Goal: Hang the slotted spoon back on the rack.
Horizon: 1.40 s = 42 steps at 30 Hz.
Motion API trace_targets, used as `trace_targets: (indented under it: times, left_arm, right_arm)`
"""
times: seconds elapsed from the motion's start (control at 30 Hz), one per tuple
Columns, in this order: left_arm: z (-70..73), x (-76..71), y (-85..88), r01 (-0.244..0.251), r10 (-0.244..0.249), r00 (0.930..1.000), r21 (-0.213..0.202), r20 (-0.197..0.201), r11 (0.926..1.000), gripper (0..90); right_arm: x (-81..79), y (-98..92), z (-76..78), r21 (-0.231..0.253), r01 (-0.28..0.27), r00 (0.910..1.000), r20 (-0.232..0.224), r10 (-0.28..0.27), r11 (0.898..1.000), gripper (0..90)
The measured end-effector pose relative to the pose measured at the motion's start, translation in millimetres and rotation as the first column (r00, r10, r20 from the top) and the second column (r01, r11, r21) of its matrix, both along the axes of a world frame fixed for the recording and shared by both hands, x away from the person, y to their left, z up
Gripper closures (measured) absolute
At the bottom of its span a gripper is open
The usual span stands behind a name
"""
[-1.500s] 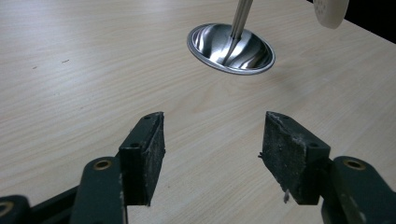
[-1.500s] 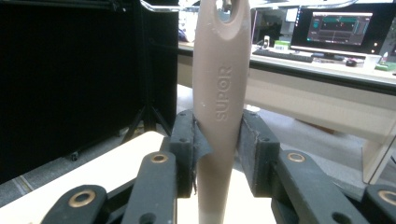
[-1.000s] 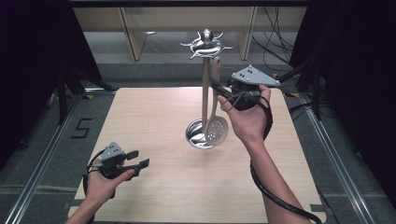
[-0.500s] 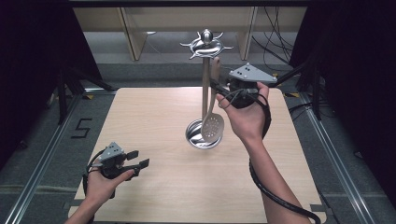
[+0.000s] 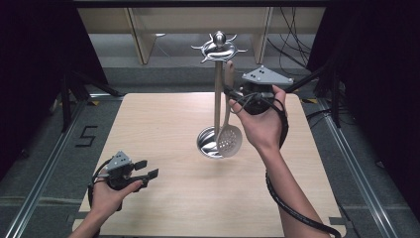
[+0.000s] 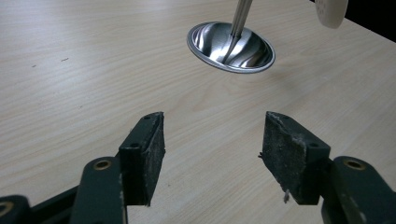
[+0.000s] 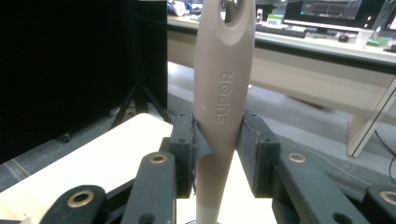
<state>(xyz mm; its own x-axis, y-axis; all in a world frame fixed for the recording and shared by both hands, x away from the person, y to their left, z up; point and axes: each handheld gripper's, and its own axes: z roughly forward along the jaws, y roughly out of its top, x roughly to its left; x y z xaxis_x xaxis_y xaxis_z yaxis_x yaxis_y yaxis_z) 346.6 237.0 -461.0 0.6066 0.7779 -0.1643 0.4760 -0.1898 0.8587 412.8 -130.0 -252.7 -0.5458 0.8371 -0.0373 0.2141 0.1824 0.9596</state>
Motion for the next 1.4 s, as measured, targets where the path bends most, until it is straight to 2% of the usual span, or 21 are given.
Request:
trace_targets:
  times: [0.03,0.13,0.17,0.3,0.43,0.47,0.5,0.6,0.77,0.8,0.83,0.87,0.9,0.93,1.03,1.13,1.23,1.27,1.33,1.37,1.4]
  left_arm:
    - [0.0,0.1,0.1,0.0,0.0,1.0,0.001,0.0,1.0,38.2]
    - [0.0,0.0,0.2,0.0,0.0,1.0,0.0,0.0,1.0,38.2]
    - [0.1,0.0,0.4,-0.001,0.001,1.0,0.002,0.002,1.0,38.2]
    - [0.4,-0.3,0.4,0.002,-0.002,1.0,-0.005,0.001,1.0,38.2]
    - [0.1,0.1,0.7,0.004,-0.004,1.0,-0.003,0.003,1.0,38.2]
    - [0.1,0.1,0.7,0.005,-0.005,1.0,-0.003,0.003,1.0,38.2]
    - [0.1,0.1,0.6,0.004,-0.004,1.0,-0.002,0.003,1.0,38.1]
    - [0.1,0.1,0.7,0.009,-0.009,0.9999,-0.002,0.005,1.0,38.2]
    - [0.3,-0.5,1.0,0.0,0.0,1.0,-0.006,0.002,1.0,38.1]
    - [0.7,-1.1,1.1,-0.005,0.005,1.0,-0.002,0.001,1.0,38.2]
    - [0.5,-0.9,1.3,-0.001,0.001,1.0,-0.006,0.002,1.0,38.2]
    - [1.1,-1.6,1.3,-0.008,0.008,1.0,0.003,0.0,1.0,38.2]
    - [0.7,-1.4,1.5,-0.005,0.005,1.0,-0.001,0.003,1.0,38.2]
    - [0.9,-1.5,1.5,-0.008,0.008,1.0,0.005,0.002,1.0,38.2]
    - [-0.2,-1.0,1.0,-0.002,0.002,1.0,0.001,0.001,1.0,38.2]
    - [-0.4,-1.3,0.1,-0.009,0.009,1.0,0.008,-0.001,0.9999,38.2]
    - [-1.8,-0.3,-0.8,-0.005,0.005,1.0,0.002,-0.006,1.0,38.1]
    - [-1.6,-0.5,-1.2,-0.01,0.01,0.9999,0.006,-0.007,0.9999,38.2]
    - [-1.6,-0.6,-1.6,-0.012,0.012,0.9999,0.008,-0.008,0.9999,38.1]
    - [-2.1,-0.2,-1.6,-0.007,0.007,1.0,0.002,-0.007,1.0,38.1]
    - [-2.1,-0.2,-1.6,-0.008,0.008,0.9999,0.0,-0.01,1.0,38.1]
  right_arm:
    - [0.7,-0.9,0.9,-0.011,0.007,1.0,0.007,-0.007,1.0,68.6]
    - [-0.3,1.0,3.6,0.026,-0.002,0.9998,-0.017,0.002,1.0,67.6]
    - [0.7,0.7,4.4,0.004,-0.004,1.0,0.001,0.004,1.0,67.8]
    - [0.1,2.4,5.0,0.011,-0.002,0.9999,-0.016,0.002,1.0,67.1]
    - [-1.8,2.5,4.2,-0.001,-0.004,0.9997,0.026,0.004,1.0,52.8]
    - [-1.8,2.5,4.2,-0.001,-0.004,0.9997,0.026,0.004,1.0,52.8]
    - [-2.7,1.5,4.5,-0.015,0.004,0.9984,0.057,-0.004,1.0,48.5]
    - [-6.3,0.9,4.1,-0.005,0.013,0.9989,0.046,-0.013,1.0,46.0]
    - [-14.2,-8.7,-3.5,-0.047,0.005,0.9982,0.06,-0.002,0.999,42.2]
    - [-18.1,-11.0,-6.8,-0.047,0.0,0.9991,0.042,0.002,0.999,41.8]
    - [-23.8,-19.6,-16.9,-0.076,-0.007,0.9989,0.046,0.01,0.997,41.2]
    - [-23.8,-19.6,-16.9,-0.076,-0.007,0.9989,0.046,0.01,0.997,41.2]
    - [-31.5,-28.8,-32.8,-0.096,-0.024,0.9994,0.021,0.026,0.995,40.8]
    - [-31.5,-28.8,-32.8,-0.096,-0.024,0.9994,0.021,0.026,0.995,40.8]
    - [-44.9,-44.7,-67.0,-0.119,-0.049,0.9977,-0.052,0.043,0.992,41.0]
    - [-62.1,-61.1,-108.2,-0.116,-0.06,0.9877,-0.151,0.042,0.991,43.3]
    - [-73.5,-79.7,-147.3,-0.102,-0.07,0.9796,-0.195,0.049,0.992,46.3]
    - [-77.2,-85.5,-160.6,-0.119,-0.07,0.9762,-0.212,0.043,0.99,46.8]
    - [-82.1,-91.4,-173.4,-0.132,-0.065,0.9731,-0.228,0.034,0.989,47.1]
    - [-84.7,-94.7,-179.5,-0.11,-0.063,0.966,-0.256,0.033,0.992,47.1]
    - [-84.7,-94.7,-179.5,-0.11,-0.063,0.966,-0.256,0.033,0.992,47.1]
